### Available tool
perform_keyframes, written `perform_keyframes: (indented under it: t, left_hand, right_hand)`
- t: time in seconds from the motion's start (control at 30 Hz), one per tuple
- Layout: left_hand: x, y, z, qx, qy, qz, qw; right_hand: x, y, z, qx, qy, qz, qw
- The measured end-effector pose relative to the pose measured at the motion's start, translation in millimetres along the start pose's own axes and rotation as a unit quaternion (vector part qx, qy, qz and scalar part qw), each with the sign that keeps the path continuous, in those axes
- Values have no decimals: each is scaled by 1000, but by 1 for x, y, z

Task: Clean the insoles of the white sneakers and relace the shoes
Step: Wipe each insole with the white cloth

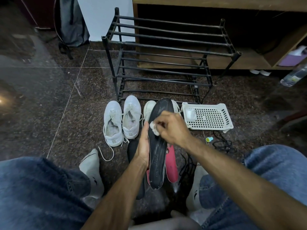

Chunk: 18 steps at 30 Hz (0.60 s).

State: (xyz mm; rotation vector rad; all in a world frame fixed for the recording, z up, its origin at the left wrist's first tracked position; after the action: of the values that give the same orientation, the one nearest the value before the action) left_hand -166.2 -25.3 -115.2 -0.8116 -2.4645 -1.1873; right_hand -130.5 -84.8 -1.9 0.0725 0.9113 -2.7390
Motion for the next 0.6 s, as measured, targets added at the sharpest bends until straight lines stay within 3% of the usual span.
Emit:
perform_keyframes:
  t: [0.13, 0.23, 0.33, 0.47, 0.53, 0.6]
  left_hand:
    - [-6, 4, 14, 3, 38, -26, 999]
    - [-6, -9, 0, -42, -22, 27, 999]
    - [-7, -9, 1, -62, -23, 35, 997]
    - [-12, 1, 18, -50, 50, -35, 997]
    - [-12, -5, 14, -35, 31, -8, 999]
    - [-3, -8, -2, -28, -14, 39, 999]
  right_hand:
    - [22, -16, -15, -9, -65, 32, 997]
    - [-2, 5, 3, 37, 12, -13, 999]
    - [-10, 21, 15, 17, 84, -76, 993]
    - [22, -9, -10, -53, -1, 15, 998]
    - [28, -11, -10, -38, -20, 34, 999]
    - [12, 2, 3, -6, 21, 8, 1000]
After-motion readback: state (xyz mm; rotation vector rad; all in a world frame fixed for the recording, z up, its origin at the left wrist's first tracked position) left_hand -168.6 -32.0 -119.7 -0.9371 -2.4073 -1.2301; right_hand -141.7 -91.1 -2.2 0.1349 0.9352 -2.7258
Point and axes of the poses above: each hand's wrist, its own x-axis away from the middle knuckle, its own z-axis out of the back of the hand, y = z × x, the point moved 9 cm from there along -x, towards the middle knuckle, and after that the axes turned 5 degrees about -x, right-handed, at the moved point
